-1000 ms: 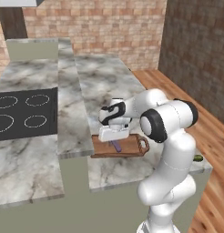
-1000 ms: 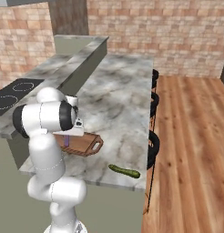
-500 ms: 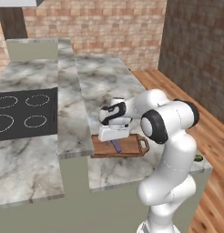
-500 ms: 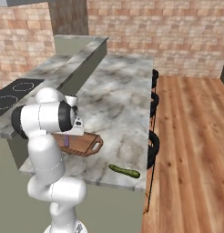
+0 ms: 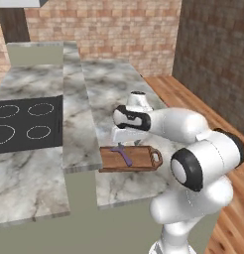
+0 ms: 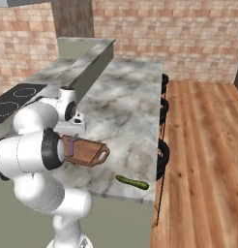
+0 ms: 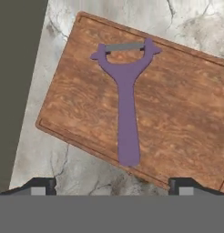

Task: Open the drawer on the left and place the cutting tools on the cutting board.

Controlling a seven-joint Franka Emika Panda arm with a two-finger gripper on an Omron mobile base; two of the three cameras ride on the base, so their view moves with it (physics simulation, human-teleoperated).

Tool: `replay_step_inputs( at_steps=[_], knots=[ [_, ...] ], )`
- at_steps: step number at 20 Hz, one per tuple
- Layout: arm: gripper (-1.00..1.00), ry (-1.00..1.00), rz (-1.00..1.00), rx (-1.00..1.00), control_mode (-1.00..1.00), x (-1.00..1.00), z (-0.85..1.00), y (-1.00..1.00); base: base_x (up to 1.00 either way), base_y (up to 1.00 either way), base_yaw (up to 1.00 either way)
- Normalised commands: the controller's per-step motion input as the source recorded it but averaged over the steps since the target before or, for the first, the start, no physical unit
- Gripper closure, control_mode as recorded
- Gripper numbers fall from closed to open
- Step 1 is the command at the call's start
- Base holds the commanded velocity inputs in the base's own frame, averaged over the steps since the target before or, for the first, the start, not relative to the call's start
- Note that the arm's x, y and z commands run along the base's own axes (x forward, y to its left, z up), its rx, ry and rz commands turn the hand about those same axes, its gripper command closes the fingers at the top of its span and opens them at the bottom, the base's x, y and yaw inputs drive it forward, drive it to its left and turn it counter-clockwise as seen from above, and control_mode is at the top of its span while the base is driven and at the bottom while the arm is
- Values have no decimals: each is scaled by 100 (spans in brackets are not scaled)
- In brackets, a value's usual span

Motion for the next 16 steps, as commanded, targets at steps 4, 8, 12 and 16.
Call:
replay_step_inputs(
  at_steps=[4,8,12,16],
  knots=[
    [-100,-22,-10,-2,-100,-75,100,-38,0,0,0],
    [-100,-20,-7,-7,-100,-91,100,-42,0,0,0],
    [-100,-16,-5,-7,-100,-99,88,-33,0,0,0],
    [-100,-7,-4,-5,-100,-87,64,-22,0,0,0]
  ],
)
